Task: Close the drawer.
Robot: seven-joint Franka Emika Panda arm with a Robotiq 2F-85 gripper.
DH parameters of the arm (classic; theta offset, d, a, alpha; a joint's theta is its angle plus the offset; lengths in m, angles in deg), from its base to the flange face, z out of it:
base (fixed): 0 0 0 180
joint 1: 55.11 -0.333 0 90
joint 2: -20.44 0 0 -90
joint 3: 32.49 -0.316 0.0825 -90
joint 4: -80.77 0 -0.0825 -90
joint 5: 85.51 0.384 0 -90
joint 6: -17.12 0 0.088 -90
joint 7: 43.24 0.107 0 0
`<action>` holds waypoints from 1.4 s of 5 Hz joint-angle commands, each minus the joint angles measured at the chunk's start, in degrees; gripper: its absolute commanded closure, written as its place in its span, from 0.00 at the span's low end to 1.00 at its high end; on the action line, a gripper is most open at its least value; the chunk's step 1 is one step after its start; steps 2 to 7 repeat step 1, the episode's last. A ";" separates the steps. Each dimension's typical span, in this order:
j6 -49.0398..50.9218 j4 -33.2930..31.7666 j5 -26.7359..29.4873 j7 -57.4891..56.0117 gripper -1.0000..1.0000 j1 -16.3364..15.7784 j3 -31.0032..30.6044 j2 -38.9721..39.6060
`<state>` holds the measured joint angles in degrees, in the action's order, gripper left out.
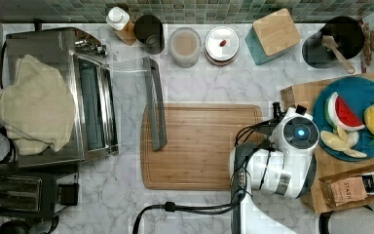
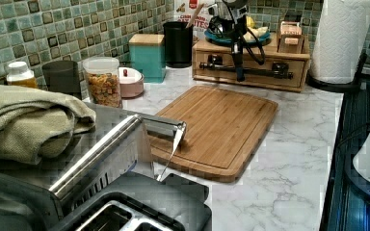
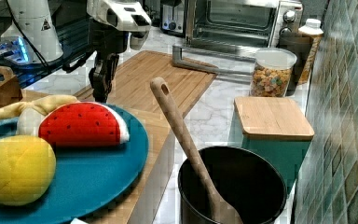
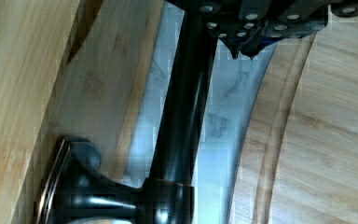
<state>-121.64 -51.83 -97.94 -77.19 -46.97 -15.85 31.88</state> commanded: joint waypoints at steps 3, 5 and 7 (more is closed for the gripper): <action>-4.39 12.36 -1.70 2.99 1.00 6.18 7.25 0.27; -4.39 12.36 -1.70 2.99 1.00 6.18 7.25 0.27; -4.39 12.36 -1.70 2.99 1.00 6.18 7.25 0.27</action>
